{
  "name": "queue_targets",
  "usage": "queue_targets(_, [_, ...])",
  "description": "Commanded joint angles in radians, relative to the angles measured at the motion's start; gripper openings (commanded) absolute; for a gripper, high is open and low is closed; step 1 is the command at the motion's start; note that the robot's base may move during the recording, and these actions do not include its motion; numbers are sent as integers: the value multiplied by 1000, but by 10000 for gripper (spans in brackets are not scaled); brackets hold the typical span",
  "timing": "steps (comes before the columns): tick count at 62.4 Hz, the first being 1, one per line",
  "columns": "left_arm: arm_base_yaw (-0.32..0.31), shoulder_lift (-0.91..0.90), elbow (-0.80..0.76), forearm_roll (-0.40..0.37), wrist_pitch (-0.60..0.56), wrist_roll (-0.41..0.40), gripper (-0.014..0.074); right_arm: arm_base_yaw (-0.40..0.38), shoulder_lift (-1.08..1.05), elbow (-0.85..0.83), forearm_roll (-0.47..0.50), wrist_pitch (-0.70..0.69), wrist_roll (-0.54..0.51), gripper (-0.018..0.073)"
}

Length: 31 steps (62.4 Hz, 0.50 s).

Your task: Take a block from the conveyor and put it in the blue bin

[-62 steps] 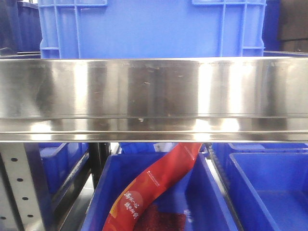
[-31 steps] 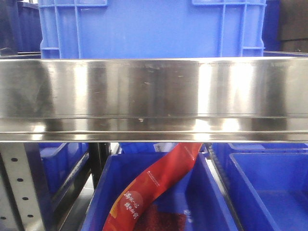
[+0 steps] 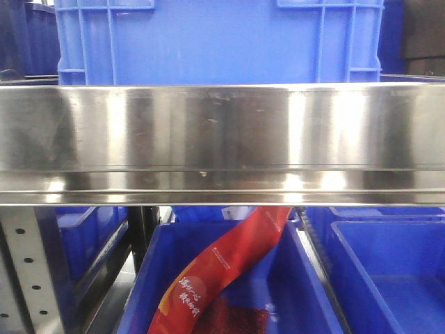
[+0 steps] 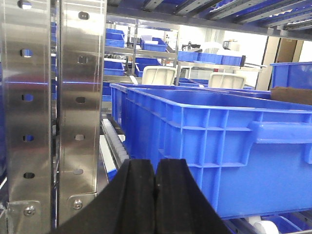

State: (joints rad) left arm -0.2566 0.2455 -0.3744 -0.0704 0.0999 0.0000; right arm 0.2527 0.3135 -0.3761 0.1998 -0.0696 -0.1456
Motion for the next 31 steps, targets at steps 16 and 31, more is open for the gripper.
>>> queue_targets(16, [2,-4,2,-6,-21,-6,-111,-201,-124,276,-46,-33,9,-162])
queue_targets(31, [2,-4,2,-6,-21,-6,-111,-219,-308,376,-46,37,11,-162])
